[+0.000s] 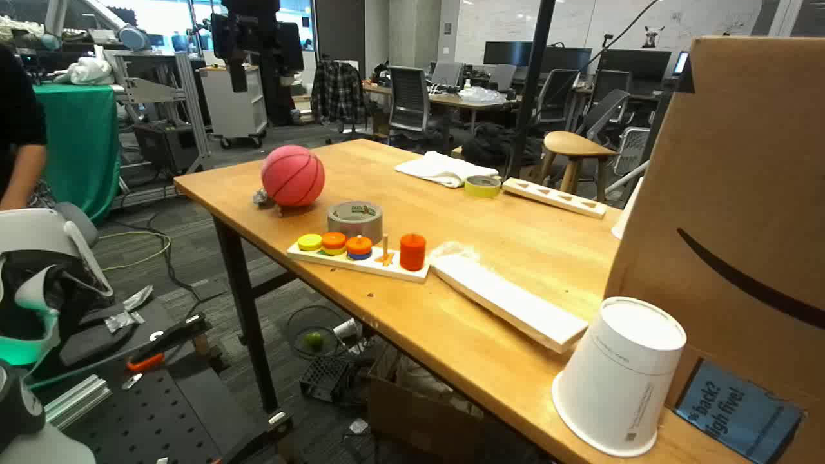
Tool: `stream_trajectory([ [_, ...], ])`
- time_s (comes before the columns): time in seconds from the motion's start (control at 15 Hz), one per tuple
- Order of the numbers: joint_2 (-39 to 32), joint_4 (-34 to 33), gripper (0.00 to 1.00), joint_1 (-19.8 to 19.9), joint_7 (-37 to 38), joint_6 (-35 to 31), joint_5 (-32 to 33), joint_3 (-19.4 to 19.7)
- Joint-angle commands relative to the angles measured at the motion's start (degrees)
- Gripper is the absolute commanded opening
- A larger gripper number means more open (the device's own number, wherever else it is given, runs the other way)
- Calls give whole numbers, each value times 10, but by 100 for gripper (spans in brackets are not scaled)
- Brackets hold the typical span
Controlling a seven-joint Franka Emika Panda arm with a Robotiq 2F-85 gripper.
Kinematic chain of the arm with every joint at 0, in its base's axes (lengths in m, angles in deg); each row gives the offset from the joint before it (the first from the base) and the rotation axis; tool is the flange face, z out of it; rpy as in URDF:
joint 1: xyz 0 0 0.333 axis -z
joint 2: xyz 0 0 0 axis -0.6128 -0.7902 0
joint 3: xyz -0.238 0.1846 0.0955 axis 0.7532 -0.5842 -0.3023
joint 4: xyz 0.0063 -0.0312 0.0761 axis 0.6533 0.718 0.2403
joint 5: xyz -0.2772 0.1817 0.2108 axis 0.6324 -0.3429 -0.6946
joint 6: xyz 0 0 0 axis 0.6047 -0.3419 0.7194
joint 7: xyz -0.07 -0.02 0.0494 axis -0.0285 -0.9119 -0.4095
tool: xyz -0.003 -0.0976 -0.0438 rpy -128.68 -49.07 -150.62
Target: Move the basketball to the right
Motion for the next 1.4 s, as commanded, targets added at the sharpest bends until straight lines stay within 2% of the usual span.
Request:
stream_trajectory([
  [0.0,0,-5,100,0,0,1,0,0],
  [0.67,2,-12,100,-1,1,0,1,-2],
  [1.07,-5,-20,100,-26,8,-37,7,-44],
  [1.33,-44,-34,100,-59,-3,-82,15,-86],
])
